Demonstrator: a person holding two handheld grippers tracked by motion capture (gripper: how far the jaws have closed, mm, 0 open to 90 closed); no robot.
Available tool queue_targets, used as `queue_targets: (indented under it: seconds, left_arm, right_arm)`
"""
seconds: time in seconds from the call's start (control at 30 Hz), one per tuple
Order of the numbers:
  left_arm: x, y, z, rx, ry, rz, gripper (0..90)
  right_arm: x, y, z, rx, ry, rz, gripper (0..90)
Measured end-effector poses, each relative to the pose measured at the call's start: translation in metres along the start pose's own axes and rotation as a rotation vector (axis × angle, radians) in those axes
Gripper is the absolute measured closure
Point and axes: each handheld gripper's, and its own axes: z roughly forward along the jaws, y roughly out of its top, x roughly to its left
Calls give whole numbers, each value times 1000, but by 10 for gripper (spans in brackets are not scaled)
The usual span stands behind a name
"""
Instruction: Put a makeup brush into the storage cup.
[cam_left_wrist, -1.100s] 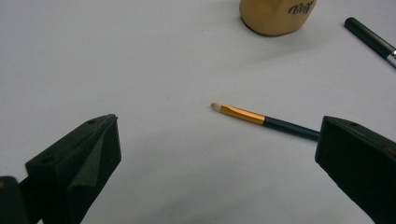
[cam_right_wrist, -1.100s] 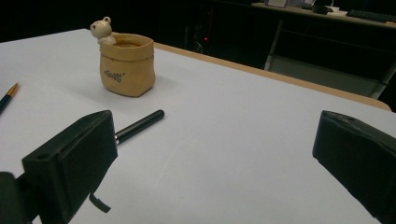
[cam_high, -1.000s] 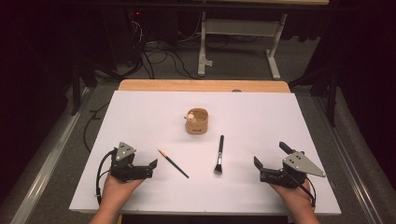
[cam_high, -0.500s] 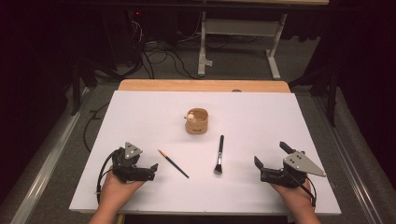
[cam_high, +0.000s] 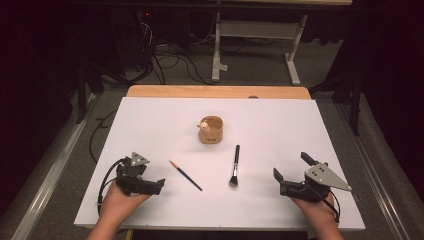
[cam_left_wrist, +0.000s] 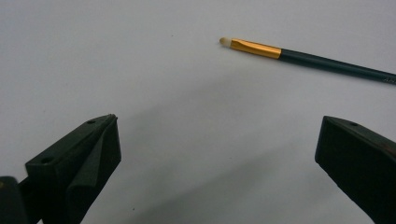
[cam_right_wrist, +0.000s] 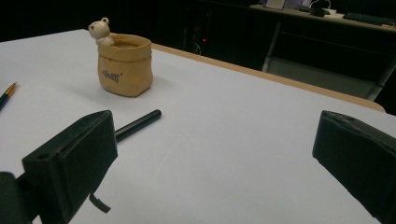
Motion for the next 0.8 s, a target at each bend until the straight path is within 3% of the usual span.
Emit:
queue_targets:
  seconds: [0.2, 0.3, 0.43, 0.57, 0.8]
  left_arm:
    - [3, 5, -4, 0, -16, 15, 18]
    - [3, 10, -3, 23, -36, 6, 17]
    - [2, 15, -1, 74, -58, 48, 16]
    - [1, 22, -2, 93, -49, 118, 25]
    - [5, 31, -1, 112, -94, 163, 44]
  right_arm:
    - [-1, -1, 0, 4, -2, 0, 14]
    - [-1, -2, 0, 3, 9, 2, 14]
    - [-1, -3, -1, 10, 6, 7, 15]
    - [-2, -3, -1, 7, 6, 6, 16]
    - [0, -3, -1, 5, 7, 5, 16]
